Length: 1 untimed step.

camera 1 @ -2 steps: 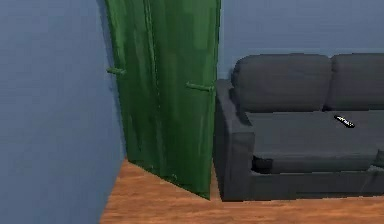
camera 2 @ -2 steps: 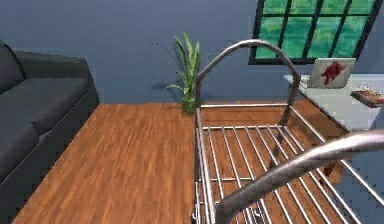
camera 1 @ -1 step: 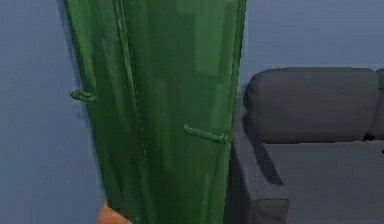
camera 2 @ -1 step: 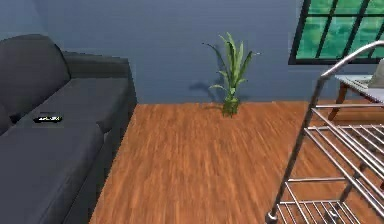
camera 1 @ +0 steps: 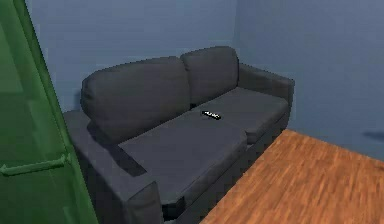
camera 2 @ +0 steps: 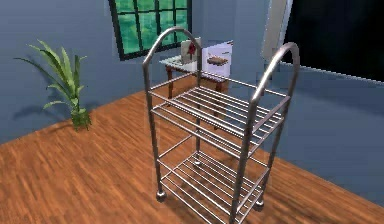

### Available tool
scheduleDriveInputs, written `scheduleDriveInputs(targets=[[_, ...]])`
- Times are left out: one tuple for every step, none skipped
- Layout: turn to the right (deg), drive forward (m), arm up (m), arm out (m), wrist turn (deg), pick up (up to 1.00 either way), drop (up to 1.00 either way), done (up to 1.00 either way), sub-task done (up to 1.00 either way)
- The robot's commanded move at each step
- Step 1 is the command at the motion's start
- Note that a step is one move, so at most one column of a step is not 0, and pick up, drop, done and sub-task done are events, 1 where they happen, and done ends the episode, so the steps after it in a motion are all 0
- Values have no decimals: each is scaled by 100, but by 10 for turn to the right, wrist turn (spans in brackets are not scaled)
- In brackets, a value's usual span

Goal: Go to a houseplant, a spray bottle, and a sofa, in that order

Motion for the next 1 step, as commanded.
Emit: scheduleDriveInputs(targets=[[0,0,0,0,0,0,0,100,0]])
